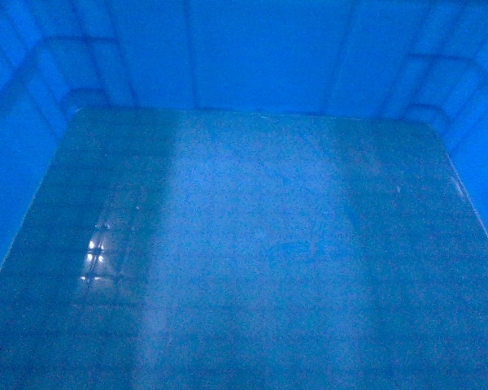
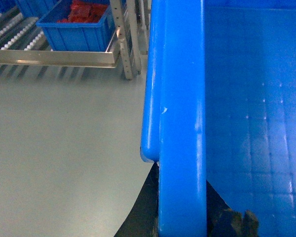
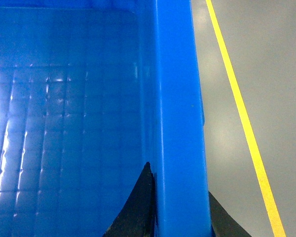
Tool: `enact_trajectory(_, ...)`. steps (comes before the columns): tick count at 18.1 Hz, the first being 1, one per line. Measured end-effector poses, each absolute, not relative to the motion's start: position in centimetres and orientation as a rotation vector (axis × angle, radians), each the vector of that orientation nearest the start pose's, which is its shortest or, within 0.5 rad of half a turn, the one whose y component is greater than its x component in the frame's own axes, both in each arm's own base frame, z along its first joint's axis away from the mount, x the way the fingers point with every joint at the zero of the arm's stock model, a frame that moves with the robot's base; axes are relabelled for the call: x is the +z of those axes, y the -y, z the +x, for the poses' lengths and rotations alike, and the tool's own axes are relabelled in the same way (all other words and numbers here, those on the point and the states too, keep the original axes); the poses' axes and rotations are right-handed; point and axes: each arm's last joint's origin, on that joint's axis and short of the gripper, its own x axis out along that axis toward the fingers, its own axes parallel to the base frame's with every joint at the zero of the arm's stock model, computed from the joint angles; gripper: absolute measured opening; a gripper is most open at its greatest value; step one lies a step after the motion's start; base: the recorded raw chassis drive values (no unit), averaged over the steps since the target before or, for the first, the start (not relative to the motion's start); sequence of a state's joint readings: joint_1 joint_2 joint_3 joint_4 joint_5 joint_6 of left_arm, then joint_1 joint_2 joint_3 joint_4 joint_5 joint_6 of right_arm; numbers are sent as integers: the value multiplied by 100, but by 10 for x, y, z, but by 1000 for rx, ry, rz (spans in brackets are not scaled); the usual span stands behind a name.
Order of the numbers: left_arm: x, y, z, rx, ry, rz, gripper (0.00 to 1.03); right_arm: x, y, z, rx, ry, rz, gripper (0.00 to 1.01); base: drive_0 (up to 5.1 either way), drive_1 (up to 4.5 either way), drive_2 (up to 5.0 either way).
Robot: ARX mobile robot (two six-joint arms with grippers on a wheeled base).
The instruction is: Place box next to blue box on left shelf
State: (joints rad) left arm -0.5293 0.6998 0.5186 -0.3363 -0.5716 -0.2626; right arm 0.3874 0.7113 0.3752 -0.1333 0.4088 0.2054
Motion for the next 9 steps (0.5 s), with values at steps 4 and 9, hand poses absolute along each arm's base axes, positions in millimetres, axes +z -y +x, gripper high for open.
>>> enact_trajectory(4, 243, 62, 137, 99, -430, 13, 9, 209, -48, 148, -65, -427, 21, 10, -4, 419, -427)
enact_trajectory(9, 243, 62, 137, 99, -431, 14, 9, 209, -48, 148, -65, -429, 21, 10, -5, 419, -429)
